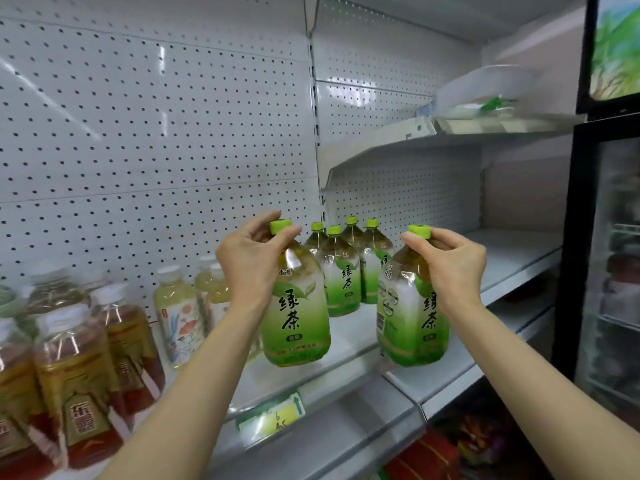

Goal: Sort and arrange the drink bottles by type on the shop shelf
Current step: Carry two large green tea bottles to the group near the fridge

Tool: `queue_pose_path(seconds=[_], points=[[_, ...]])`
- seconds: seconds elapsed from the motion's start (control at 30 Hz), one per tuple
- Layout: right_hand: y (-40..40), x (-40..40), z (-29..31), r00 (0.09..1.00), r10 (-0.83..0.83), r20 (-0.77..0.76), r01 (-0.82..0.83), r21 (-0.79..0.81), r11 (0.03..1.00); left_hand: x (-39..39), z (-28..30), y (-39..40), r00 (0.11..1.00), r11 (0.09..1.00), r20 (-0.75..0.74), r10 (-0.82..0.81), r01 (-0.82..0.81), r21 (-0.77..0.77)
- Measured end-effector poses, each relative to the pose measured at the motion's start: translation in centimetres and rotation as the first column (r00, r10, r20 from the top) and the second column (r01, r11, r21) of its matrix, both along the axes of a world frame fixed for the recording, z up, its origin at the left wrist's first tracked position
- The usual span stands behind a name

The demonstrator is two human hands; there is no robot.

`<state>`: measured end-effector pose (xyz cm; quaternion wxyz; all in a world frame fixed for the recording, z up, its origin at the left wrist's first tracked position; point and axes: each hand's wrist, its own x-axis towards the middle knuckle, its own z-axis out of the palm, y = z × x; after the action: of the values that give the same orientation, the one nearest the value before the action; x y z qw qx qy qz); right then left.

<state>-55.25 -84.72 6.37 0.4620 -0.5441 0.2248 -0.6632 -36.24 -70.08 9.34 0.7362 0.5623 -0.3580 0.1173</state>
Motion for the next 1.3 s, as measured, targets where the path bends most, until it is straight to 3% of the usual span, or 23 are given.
queue_pose_path(seconds=[0.23, 0.7, 0.87, 0.97, 1.1, 1.3], points=[[-7.0, 1.6, 0.0, 0.999, 0.031, -0.038, -0.033, -0.042, 0.999, -1.4, -1.7, -8.2, 1.0, 1.0, -0.022, 0.003, -0.003, -0.019], [-17.1, 7.7, -2.5, 0.965, 0.205, -0.164, -0.209, -0.005, 0.978, -0.8, -6.0, -19.3, 0.953, 0.951, 0.006, 0.304, -0.303, 0.054], [-18.1, 8.5, -3.1, 0.961, 0.212, -0.179, -0.225, -0.058, 0.973, -1.1, -6.6, -19.0, 0.972, 0.969, 0.05, 0.231, -0.235, 0.073], [-18.0, 6.8, -4.3, 0.937, 0.282, -0.206, -0.311, -0.125, 0.942, -1.9, -9.5, -16.9, 0.977, 0.946, 0.044, 0.208, -0.212, 0.244], [-18.0, 4.9, -8.7, 0.835, 0.228, -0.501, -0.383, -0.232, 0.894, -3.1, -13.9, -15.1, 0.974, 0.834, 0.063, 0.217, -0.219, 0.507], [-17.7, 5.6, -9.8, 0.842, 0.095, -0.531, -0.316, -0.342, 0.885, -4.1, -13.2, -15.9, 0.96, 0.755, 0.127, 0.249, -0.274, 0.595]])
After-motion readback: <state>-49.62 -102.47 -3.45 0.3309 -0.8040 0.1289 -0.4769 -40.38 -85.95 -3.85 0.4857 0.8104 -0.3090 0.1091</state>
